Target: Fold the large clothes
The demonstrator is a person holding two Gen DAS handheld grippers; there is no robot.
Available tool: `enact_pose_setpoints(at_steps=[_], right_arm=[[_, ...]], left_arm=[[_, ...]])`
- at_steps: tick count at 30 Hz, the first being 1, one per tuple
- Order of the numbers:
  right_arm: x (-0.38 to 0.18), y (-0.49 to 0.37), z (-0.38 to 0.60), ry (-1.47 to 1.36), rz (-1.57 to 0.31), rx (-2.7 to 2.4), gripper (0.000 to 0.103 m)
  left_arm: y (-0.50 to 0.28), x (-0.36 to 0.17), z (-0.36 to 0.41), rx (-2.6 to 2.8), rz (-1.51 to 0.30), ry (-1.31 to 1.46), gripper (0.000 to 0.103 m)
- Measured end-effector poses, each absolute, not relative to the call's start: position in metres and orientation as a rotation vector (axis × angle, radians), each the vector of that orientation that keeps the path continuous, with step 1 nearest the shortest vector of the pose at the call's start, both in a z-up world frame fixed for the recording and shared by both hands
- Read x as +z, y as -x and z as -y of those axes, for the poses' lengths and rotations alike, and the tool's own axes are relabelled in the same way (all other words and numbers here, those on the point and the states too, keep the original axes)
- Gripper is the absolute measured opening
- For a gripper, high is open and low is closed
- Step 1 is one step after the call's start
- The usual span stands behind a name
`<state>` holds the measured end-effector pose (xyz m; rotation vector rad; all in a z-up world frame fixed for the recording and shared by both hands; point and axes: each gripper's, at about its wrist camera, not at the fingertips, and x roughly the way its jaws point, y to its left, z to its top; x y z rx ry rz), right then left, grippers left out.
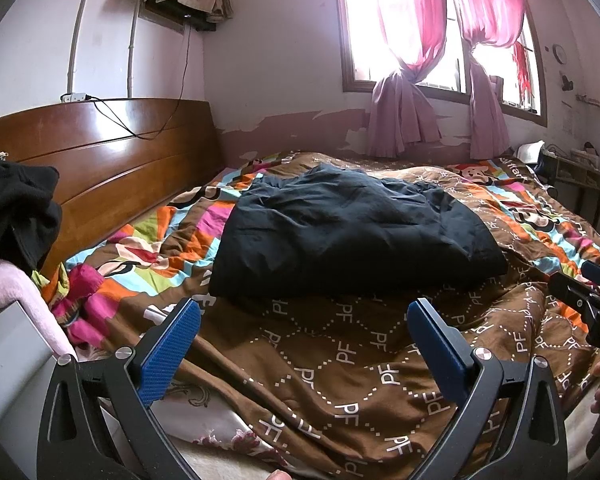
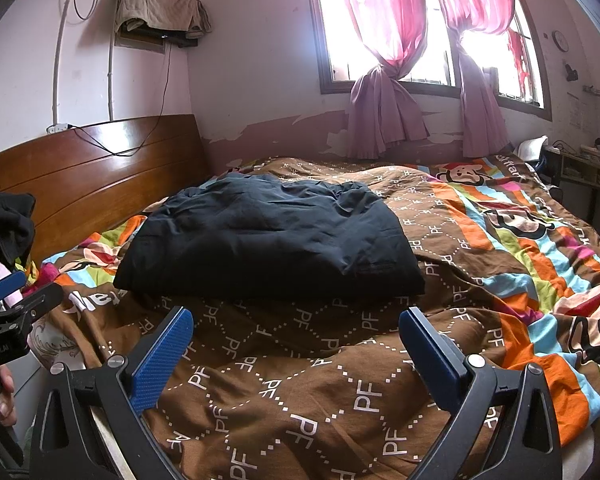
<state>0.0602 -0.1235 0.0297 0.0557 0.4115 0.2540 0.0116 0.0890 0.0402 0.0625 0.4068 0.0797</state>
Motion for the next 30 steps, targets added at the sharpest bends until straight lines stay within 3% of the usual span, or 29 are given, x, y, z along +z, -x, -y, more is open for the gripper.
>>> enact_pose_setpoints(at_steps=[30], right_arm=[[0.0304, -0.0599, 0.1250, -0.057, -0.410, 0.253, 0.103]], left_arm=[[-0.0108, 0.0395, -0.0885, 0.080, -0.404, -0.066, 0.101]])
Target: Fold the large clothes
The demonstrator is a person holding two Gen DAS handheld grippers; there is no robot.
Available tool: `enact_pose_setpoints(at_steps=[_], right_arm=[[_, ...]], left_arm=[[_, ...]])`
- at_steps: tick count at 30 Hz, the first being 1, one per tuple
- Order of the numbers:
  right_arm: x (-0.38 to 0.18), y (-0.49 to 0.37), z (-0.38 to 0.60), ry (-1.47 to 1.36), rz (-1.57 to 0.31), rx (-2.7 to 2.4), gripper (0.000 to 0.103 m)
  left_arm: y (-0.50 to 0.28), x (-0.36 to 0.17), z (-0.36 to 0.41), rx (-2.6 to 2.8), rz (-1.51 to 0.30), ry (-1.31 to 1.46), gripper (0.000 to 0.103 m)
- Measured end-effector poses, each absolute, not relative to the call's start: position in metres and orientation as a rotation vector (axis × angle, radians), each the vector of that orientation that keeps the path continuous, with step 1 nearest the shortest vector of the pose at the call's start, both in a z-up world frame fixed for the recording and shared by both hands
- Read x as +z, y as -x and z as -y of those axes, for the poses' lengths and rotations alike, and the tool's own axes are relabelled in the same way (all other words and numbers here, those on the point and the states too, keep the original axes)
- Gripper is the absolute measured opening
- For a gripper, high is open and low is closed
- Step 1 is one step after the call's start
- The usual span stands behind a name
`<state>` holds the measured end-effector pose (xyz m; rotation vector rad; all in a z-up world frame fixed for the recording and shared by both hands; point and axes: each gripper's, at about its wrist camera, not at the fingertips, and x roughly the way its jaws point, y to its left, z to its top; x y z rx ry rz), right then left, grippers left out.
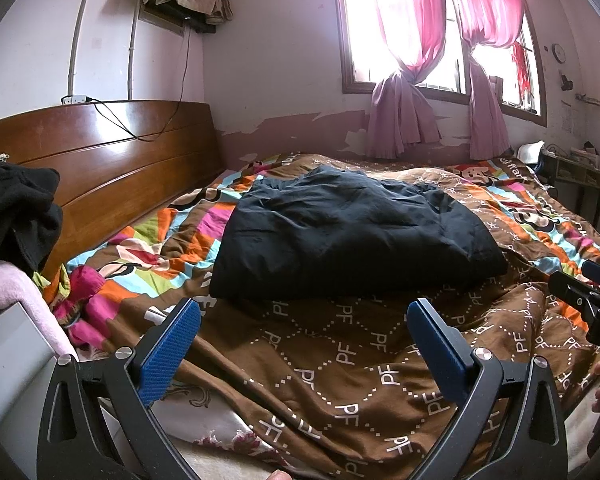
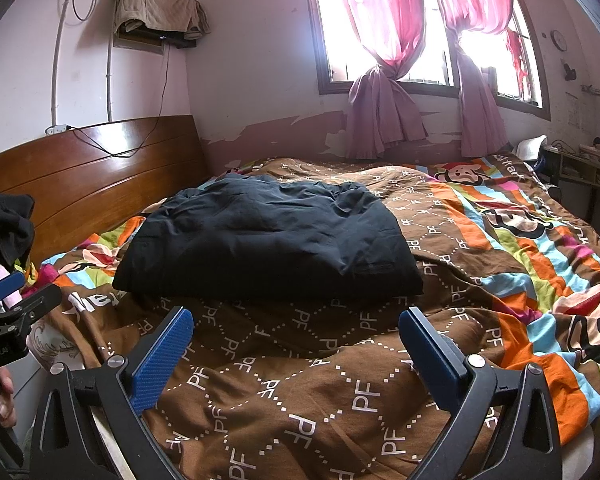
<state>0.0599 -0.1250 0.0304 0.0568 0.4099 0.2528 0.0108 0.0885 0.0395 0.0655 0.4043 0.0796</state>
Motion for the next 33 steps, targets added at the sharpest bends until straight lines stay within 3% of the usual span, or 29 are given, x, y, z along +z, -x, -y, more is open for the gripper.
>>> enact_pose_setpoints(at_steps=[33], right_arm=[[0.0347, -0.0608, 0.1296, -0.059, -0.406, 0.245, 0.103]], left_arm=[[-0.0161, 0.0429, -0.0964, 0.116, -0.417, -0.036, 0.101]])
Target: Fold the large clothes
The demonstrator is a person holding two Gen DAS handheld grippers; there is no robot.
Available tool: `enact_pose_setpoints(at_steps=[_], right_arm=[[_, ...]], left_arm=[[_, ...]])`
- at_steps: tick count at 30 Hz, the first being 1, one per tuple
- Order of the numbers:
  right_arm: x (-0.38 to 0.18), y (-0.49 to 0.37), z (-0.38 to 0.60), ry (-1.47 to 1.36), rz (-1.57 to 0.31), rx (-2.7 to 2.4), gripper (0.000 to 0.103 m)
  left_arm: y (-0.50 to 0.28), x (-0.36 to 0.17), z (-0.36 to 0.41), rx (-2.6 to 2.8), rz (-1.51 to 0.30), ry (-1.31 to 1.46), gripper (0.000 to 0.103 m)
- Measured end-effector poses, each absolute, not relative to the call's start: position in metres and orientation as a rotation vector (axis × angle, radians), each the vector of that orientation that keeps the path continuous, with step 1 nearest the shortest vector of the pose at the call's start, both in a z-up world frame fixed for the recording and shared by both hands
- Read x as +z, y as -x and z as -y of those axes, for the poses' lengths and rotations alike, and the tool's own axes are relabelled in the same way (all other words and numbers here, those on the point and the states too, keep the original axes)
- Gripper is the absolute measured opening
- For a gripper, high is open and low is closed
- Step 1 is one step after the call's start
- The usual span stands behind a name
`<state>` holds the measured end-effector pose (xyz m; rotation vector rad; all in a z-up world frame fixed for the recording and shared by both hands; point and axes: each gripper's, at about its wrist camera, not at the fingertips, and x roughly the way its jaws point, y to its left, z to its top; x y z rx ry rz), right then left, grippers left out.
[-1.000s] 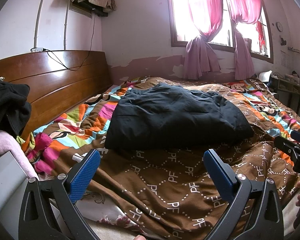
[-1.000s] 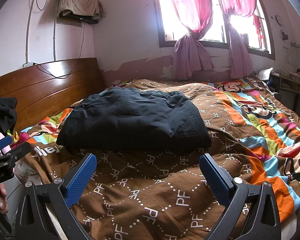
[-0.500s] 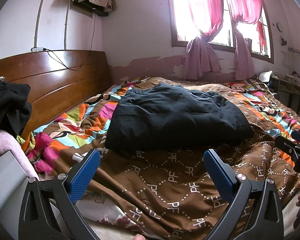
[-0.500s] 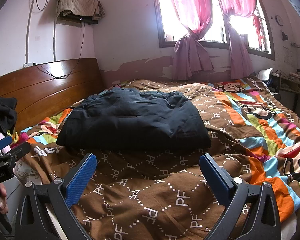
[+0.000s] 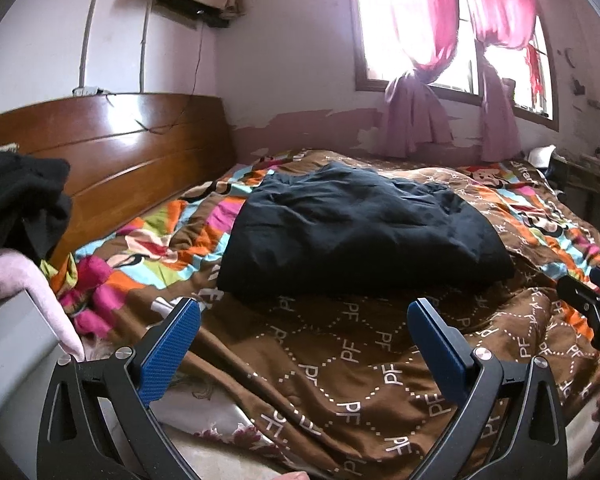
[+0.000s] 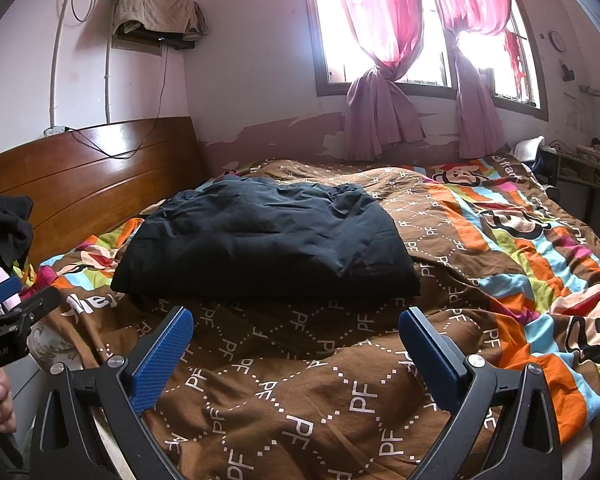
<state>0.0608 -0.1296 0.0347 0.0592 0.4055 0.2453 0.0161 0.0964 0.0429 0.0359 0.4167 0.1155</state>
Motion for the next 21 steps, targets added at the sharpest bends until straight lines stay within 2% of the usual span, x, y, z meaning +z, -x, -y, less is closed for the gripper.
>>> enact_pose_setpoints(at_steps=[21], right_arm=[[0.0365, -0.0618, 0.1294, -0.059, -0.407, 0.244, 0.103]], left_arm=[[-0.0182, 0.0358, -0.1014, 0.136, -0.443, -0.020, 0.101]])
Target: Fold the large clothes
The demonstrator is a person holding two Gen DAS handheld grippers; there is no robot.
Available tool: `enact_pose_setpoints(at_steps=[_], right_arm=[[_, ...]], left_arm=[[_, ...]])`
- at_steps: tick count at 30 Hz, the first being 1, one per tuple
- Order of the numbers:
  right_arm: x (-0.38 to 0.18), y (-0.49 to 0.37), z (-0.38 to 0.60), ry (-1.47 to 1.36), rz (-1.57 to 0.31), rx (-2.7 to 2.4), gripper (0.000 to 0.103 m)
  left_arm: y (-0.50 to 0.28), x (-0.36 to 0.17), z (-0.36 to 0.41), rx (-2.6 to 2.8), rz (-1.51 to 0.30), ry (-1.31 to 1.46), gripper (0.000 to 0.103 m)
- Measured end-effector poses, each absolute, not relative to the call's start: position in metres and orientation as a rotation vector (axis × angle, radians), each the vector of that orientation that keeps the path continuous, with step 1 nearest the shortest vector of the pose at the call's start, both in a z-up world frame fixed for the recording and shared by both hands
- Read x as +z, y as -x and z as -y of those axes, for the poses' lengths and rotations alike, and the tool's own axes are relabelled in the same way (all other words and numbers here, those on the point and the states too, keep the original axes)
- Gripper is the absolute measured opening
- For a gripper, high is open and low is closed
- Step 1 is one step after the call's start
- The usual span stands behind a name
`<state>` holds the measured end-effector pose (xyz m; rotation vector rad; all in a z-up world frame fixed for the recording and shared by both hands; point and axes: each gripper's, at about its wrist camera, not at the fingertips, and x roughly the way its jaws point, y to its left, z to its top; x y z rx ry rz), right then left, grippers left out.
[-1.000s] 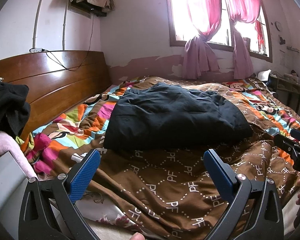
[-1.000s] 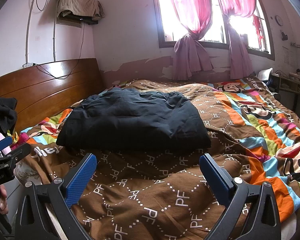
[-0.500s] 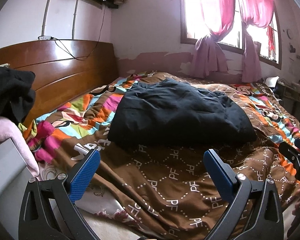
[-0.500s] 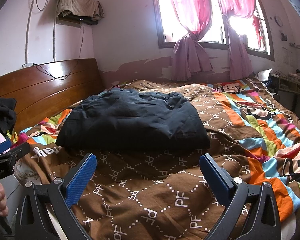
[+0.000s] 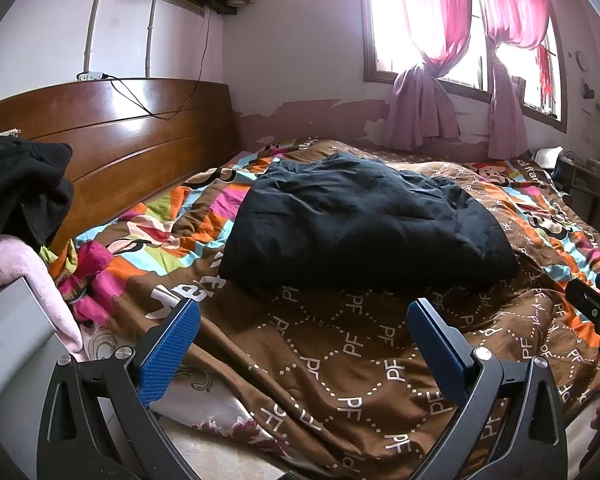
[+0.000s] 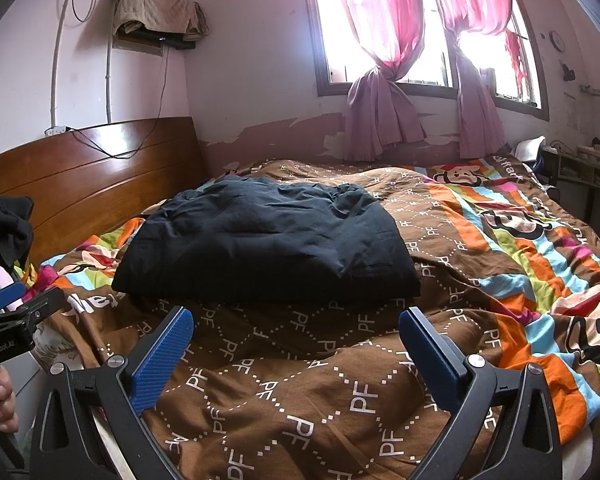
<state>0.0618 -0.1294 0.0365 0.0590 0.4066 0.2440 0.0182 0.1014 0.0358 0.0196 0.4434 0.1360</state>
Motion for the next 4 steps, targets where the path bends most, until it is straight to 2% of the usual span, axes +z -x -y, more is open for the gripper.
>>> enact_pose_setpoints(at_steps=[4], right_arm=[[0.0361, -0.0622, 0.1293, -0.064, -0.412, 0.243, 0.103]], left_arm=[[-0.0195, 0.0356, -0.1014, 0.141, -0.454, -0.020, 0.101]])
